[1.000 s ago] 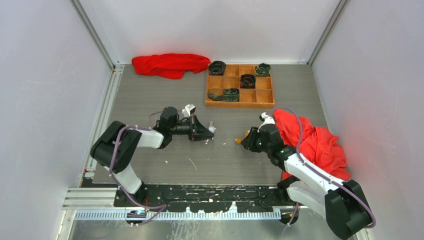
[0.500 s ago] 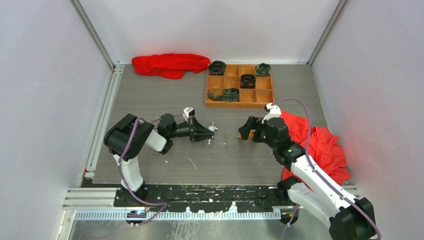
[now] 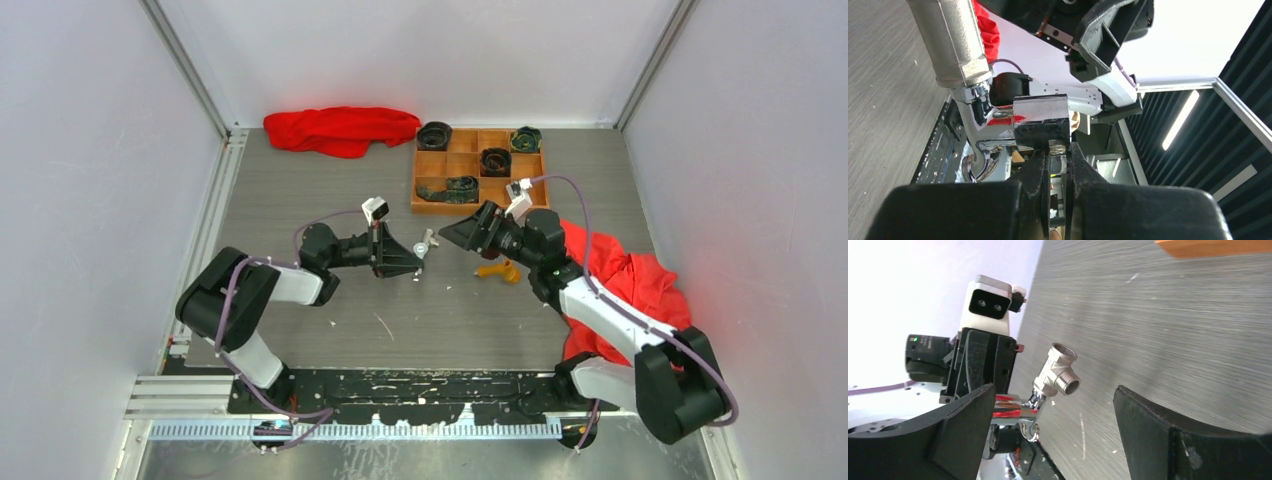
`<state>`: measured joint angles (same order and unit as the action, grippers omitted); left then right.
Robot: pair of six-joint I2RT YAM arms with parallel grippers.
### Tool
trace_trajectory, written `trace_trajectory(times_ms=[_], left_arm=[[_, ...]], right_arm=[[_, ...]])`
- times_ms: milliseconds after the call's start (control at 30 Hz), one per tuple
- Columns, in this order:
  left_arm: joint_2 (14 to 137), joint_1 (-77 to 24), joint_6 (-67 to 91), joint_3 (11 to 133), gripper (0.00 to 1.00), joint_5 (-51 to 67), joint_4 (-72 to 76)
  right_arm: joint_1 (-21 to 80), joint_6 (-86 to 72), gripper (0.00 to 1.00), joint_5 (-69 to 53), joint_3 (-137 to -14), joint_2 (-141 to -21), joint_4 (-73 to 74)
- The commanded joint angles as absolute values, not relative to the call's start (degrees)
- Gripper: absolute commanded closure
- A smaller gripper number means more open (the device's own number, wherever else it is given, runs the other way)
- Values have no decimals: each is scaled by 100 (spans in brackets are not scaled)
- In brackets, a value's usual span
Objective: Install the water faucets
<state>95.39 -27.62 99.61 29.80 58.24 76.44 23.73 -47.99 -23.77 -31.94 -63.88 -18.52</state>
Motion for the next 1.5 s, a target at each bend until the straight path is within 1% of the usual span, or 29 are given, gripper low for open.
trace_trajectory(times_ms=[0, 133, 233, 300, 400, 500, 733, 933, 1100, 1400, 1467], left_arm=[[9150, -2725, 9985, 3234, 100, 6103, 8191], [9088, -2727, 10061, 3303, 100, 6195, 8191], [9038, -2725, 10066, 3323, 100, 6213, 8191], [9014, -2725, 10072, 3329, 100, 6207, 8191], [8973, -2729, 10072, 3314, 100, 6216, 8191], [8947, -2725, 10059, 3320, 100, 6239, 8191], [8945, -2731, 10059, 3383, 100, 6256, 8191], [8897, -2749, 10081, 3401, 100, 6284, 8191], [8843, -2764, 10107, 3410, 100, 6346, 8191], [8870, -2831, 10083, 3392, 100, 6462, 8191], [8859, -2843, 10085, 3405, 100, 6491, 8191]], right_arm=[[2338, -5827, 8, -3333, -3029, -6830, -3815], [2339, -6443, 8, -3832, -2858, -7403, -4849], [2339, -6907, 8, -3981, -2749, -7757, -5514], [2346, -7120, 11, -4059, -2721, -7962, -5896], [2338, -7376, 20, -4156, -2709, -8186, -6345], [2338, -7529, 26, -4313, -2760, -8367, -6643], [2339, -7578, 38, -4514, -2835, -8632, -6826], [2339, -7478, 40, -4517, -2853, -8976, -6943], [2342, -7893, 42, -4624, -2898, -9367, -7773], [2341, -8213, 36, -4806, -2987, -9688, -8229], [2340, -8290, 42, -4787, -2988, -9718, -8344]])
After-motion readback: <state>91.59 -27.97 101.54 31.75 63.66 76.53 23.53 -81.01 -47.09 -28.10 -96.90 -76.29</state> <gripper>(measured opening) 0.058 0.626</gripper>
